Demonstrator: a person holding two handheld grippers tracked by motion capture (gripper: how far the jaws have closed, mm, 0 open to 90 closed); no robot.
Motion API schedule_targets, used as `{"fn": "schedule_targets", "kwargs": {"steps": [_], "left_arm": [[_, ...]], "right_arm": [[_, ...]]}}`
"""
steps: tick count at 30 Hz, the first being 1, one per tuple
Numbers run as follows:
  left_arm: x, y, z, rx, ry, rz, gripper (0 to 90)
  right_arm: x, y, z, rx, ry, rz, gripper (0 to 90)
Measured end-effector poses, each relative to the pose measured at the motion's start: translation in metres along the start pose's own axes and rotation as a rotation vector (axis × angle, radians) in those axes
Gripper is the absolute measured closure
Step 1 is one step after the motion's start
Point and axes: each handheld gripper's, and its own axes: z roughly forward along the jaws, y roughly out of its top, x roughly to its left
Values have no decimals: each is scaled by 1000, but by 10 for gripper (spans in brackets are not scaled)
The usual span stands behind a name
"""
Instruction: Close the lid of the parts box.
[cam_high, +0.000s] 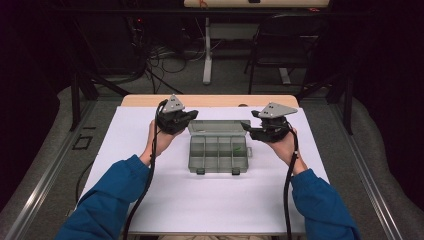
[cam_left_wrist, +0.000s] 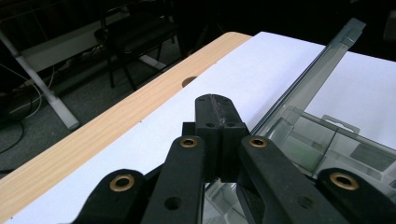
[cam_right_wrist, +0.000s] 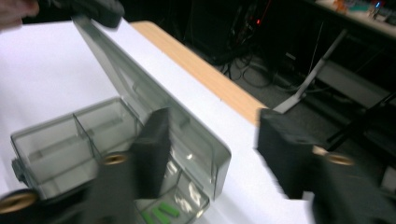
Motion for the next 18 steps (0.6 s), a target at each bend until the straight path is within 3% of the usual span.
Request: {"fn": "schedule_targets", "kwargs": {"steps": [4, 6, 12, 18], "left_arm": [[-1, -2, -2, 2, -5, -3, 900], [-3, -3, -3, 2, -7, -2, 900], [-8, -9, -6, 7, -21, 10, 900], [-12, -14, -7, 15, -34, 16, 900]], "right_arm": [[2, 10, 2, 15, -5, -14, 714], [2, 11, 4, 25, -7, -10, 767], [3, 6, 12, 42, 4, 9, 871], [8, 0, 13, 56, 11, -3, 889]]}}
